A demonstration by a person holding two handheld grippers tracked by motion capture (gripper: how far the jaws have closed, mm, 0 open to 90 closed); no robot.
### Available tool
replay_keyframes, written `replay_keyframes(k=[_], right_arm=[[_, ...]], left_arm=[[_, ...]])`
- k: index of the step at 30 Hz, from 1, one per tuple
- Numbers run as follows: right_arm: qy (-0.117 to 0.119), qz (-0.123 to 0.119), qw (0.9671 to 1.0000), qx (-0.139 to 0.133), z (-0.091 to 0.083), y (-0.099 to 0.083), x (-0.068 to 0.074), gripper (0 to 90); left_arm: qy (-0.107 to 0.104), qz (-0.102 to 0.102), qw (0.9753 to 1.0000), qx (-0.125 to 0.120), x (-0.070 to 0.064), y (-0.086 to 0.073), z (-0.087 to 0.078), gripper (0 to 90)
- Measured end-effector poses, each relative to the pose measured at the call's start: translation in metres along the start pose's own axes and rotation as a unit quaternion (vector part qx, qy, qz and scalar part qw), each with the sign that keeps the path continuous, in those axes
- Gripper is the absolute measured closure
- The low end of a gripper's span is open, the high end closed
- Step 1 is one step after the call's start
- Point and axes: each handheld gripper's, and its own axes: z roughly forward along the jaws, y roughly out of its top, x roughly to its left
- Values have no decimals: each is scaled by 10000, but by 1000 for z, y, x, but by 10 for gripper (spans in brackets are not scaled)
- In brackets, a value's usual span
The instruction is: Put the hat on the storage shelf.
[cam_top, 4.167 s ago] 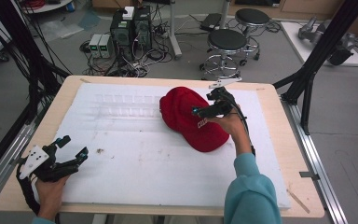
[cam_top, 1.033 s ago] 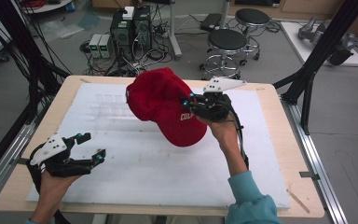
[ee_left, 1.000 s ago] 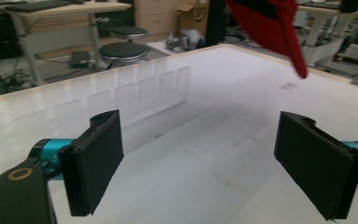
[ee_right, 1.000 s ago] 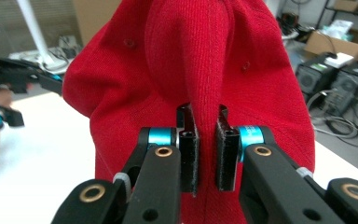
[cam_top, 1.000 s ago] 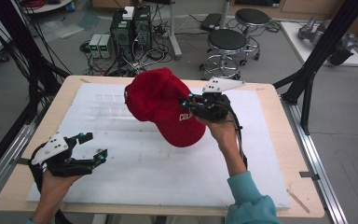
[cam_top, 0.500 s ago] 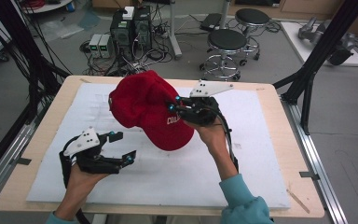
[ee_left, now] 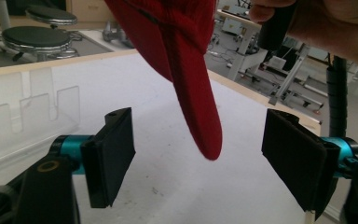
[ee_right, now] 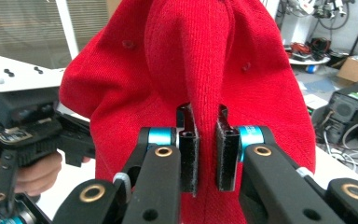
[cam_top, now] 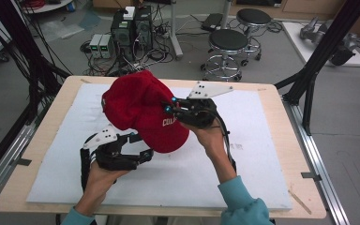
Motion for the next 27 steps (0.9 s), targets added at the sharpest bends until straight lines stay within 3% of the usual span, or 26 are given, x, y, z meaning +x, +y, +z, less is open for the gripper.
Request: replay_keyframes(k=[4,7,12,18,20,21,23,27], right_arm=[[89,9,10000,-34,4,0,4,832],[127,-16,9999,-70,5,0,6,832],[195,-34,9997,-116,6,1,7,832],[326,-40,9994,-99,10,0,10,831],[365,-48,9993,-84,12,0,11,830],[380,-59,9992,-80,13,0,11,829],[451,-73,9989,-77,14,0,11,827],[483,-91,9988,-57,15,-1,11,816]], left_arm=[[-39,-149,9999,-43,1,-2,3,338],[-90,-37,9999,-27,1,-2,4,405],[-134,-44,9999,-76,1,-3,5,508],[-119,-127,9996,-230,-5,-3,3,747],[-147,-270,9993,-199,-6,-3,2,815],[-156,376,9990,-206,3,0,2,830],[-128,516,9985,-142,5,1,0,841],[-93,547,9984,-119,5,1,-1,846]])
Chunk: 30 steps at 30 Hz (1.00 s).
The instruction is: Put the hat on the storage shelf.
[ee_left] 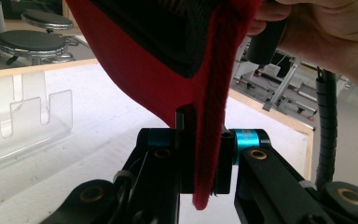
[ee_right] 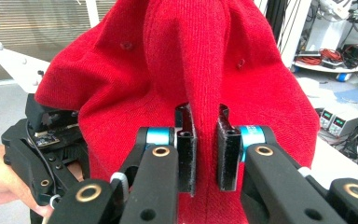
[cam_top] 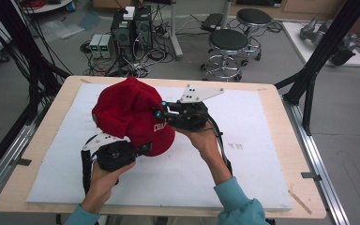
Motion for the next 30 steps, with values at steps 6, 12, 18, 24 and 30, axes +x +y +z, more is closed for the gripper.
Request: replay_keyframes(k=[6,12,18,24,30], right_arm=[[-74,-7,10000,55,1,-1,0,561],[-659,109,9963,538,5,-5,-2,98],[-721,35,9951,671,-8,-13,-2,98],[-909,137,9931,732,-28,-26,-3,98],[-1210,272,9901,663,-59,-43,-1,98]], left_arm=[[110,-404,9991,-16,-7,-2,-2,846],[211,369,9991,74,6,4,-8,846],[497,354,9981,88,13,11,-17,846],[835,737,9936,185,30,24,-25,846],[1128,931,9889,278,44,32,-27,846]])
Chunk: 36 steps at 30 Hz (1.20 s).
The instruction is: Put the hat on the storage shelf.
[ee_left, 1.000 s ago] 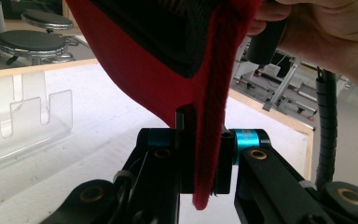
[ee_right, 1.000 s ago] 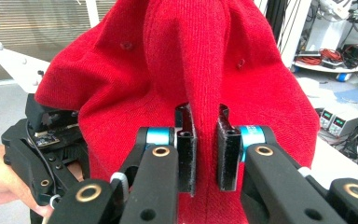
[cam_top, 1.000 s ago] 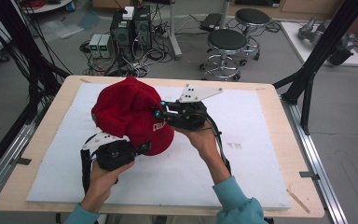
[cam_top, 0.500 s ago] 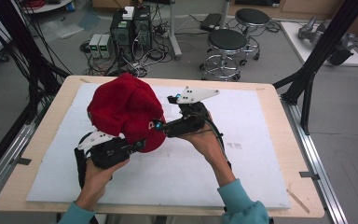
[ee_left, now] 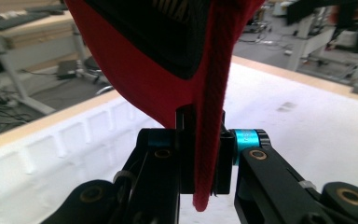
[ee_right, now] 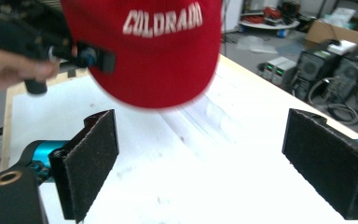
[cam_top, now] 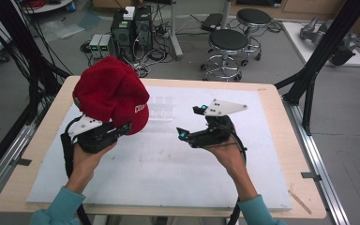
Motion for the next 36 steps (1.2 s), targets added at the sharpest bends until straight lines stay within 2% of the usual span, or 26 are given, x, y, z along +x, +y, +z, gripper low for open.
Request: replay_keyframes(k=[1,3,5,6,8,9,11,16,19,25,30,31,33,35,36], right_arm=[[-48,-3,10000,-21,-4,-3,0,98],[-171,52,9998,-60,-15,-14,-2,98],[-307,133,9994,-26,-26,-26,-5,98],[-341,170,9993,-41,-30,-29,-6,98],[-425,229,9988,-61,-38,-38,-9,98],[-467,270,9985,-6,-43,-42,-10,98],[-591,316,9977,-128,-54,-53,-11,98],[-772,456,9955,-306,-74,-82,-10,98],[-975,507,9930,-439,-85,-101,-10,98],[-1289,601,9868,-769,-93,-128,-9,98],[-1502,602,9822,-954,-90,-148,-10,98],[-1525,620,9814,-983,-89,-152,-10,98],[-1586,646,9803,-988,-87,-158,-11,98],[-1702,661,9795,-855,-85,-159,-12,98],[-1697,603,9797,-884,-84,-159,-12,98]], left_arm=[[43,-24,10000,29,2,1,1,846],[151,96,9998,82,7,2,2,846],[235,128,9996,121,10,3,3,846],[438,-268,9986,106,6,2,4,846],[372,-291,9988,120,8,0,6,846],[469,-201,9986,172,11,-1,8,846],[561,-148,9980,246,15,-4,13,846],[684,-108,9972,292,24,-9,23,846],[699,-83,9969,340,29,-10,28,846],[755,-72,9965,351,37,-6,39,846],[788,-90,9964,302,39,-6,54,846],[808,-68,9960,387,40,-8,57,847],[827,-134,9954,468,42,-12,63,847],[836,-189,9953,448,44,-15,66,846],[850,-203,9952,435,45,-15,67,846]])
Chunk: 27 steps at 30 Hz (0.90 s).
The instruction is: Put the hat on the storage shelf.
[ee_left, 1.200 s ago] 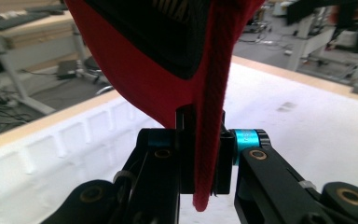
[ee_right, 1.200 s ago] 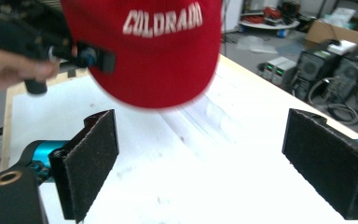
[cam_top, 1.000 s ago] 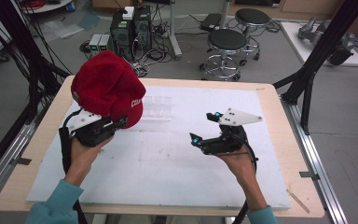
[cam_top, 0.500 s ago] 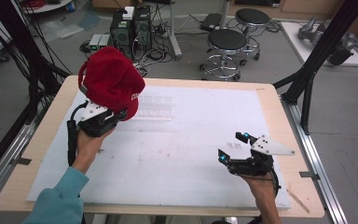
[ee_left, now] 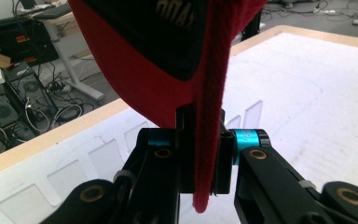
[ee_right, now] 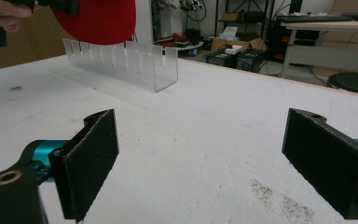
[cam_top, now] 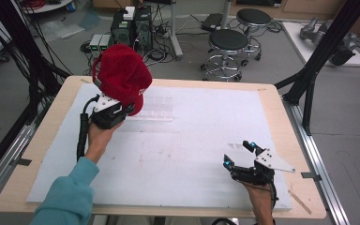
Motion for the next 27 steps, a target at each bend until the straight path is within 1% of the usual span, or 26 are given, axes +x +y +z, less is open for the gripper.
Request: replay_keyframes(k=[1,2,4,5,7,8,10,11,13,14,15,16,17,18,19,21,24,25,27], right_arm=[[33,23,10000,-33,0,0,0,98],[65,29,9999,-129,0,1,0,98],[78,55,9997,-230,1,2,-1,98],[82,94,9996,-255,1,1,-1,98],[34,187,9995,-250,1,1,-2,98],[41,174,9996,-240,0,1,-2,98],[12,225,9995,-211,-2,1,-2,98],[49,245,9994,-242,-4,1,-3,98],[52,260,9991,-337,-8,-1,-3,98],[44,257,9988,-417,-10,-3,-4,98],[27,290,9986,-440,-12,-6,-5,98],[-7,309,9986,-438,-13,-7,-6,98],[-45,309,9984,-471,-14,-9,-7,98],[-61,363,9981,-486,-14,-11,-8,98],[-72,383,9978,-545,-13,-12,-8,98],[-97,342,9976,-591,-12,-14,-8,98],[-138,310,9974,-639,-9,-17,-10,98],[-170,335,9973,-629,-8,-18,-10,98],[-201,348,9969,-669,-6,-20,-11,98]], left_arm=[[9,-7,10000,-29,1,-1,2,846],[18,-14,10000,-23,2,-1,3,846],[62,-29,10000,6,5,-3,4,847],[74,-98,9999,4,6,-4,5,846],[89,-166,9998,-11,6,-4,6,846],[103,-189,9998,-31,6,-5,6,846],[85,-174,9998,-49,7,-4,5,846],[73,-155,9998,-47,10,-2,4,847],[28,-153,9999,57,13,5,2,847],[18,-221,9997,43,13,9,0,846],[-216,-193,9996,-6,14,12,1,846],[-14,-171,9998,-50,14,14,0,846],[-28,-112,9999,-24,14,15,1,847],[-28,-112,9999,-24,14,15,1,847],[-61,-91,9999,32,14,15,4,847],[-112,-54,9999,108,13,13,8,846],[-133,-35,9998,141,11,11,14,846],[-134,-23,9998,158,10,10,16,846],[-126,66,9996,226,7,10,19,846]])
